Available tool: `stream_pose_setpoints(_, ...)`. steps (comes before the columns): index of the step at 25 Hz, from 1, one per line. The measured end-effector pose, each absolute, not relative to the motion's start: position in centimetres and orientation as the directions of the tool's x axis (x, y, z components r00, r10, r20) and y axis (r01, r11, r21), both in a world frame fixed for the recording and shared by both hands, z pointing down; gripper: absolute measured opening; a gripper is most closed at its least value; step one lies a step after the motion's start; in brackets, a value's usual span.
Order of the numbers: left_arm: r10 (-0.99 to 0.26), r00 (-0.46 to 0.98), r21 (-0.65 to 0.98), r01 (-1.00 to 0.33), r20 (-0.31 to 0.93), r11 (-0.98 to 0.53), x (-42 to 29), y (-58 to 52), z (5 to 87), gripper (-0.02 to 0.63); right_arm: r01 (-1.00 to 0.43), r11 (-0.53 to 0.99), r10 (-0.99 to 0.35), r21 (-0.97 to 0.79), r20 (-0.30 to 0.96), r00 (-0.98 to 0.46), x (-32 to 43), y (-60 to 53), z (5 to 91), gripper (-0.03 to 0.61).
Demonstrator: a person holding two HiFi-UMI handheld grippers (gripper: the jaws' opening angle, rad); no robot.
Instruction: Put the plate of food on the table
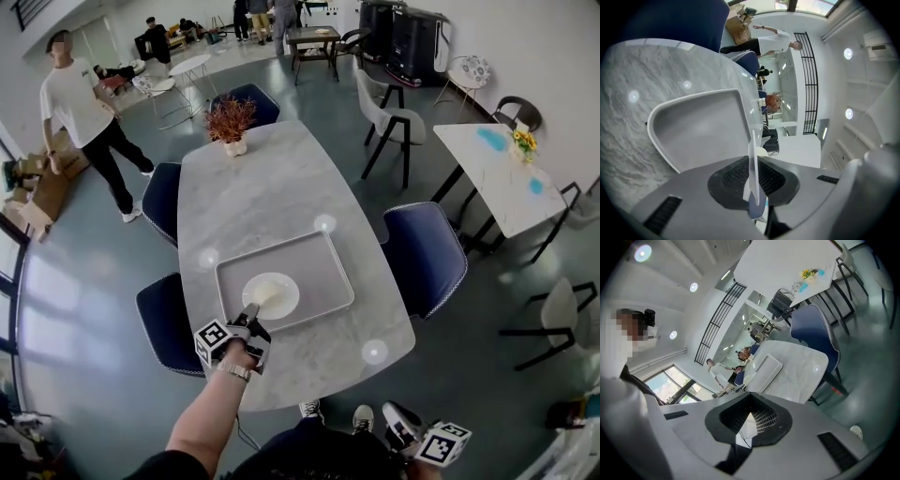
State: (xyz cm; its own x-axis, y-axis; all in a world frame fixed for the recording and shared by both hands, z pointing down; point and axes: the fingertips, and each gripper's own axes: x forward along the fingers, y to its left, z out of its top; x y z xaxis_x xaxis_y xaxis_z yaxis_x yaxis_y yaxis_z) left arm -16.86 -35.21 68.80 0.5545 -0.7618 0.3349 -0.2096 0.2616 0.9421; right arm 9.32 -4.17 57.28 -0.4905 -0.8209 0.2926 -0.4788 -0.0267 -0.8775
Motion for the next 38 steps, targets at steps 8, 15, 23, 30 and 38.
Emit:
stream_pose_setpoints(8,-0.736,0.541,0.913,-0.272,0.407,0.305,-16.3,-37.9,71.2,0.041,-0.472,-0.076,-0.84,-0.878,0.312,-0.445,9.5,-3.8,57.8,0.011)
stream_pose_setpoints(15,-0.712,0.542,0.894,-0.303,0.446,0.329,-15.5,-39.1,72.6,0.041,-0.476,-0.097,-0.839,-0.874,0.329,-0.433,9.2,-3.8,58.1,0.011)
stream_pose_setpoints(23,-0.683,0.537,0.867,-0.355,0.496,0.35,-15.5,-39.9,73.6,0.04,-0.476,-0.099,-0.836,-0.874,0.332,-0.437,8.7,-3.7,58.3,0.009)
stream_pose_setpoints(30,-0.655,0.525,0.831,-0.447,0.544,0.331,-16.1,-40.8,73.5,0.04,-0.472,-0.094,-0.832,-0.877,0.329,-0.446,8.3,-3.8,58.3,0.009)
stream_pose_setpoints(38,-0.617,0.473,0.743,-0.598,0.629,0.299,-16.7,-40.3,73.9,0.048,-0.465,-0.085,-0.833,-0.881,0.319,-0.452,7.7,-3.6,58.5,0.011)
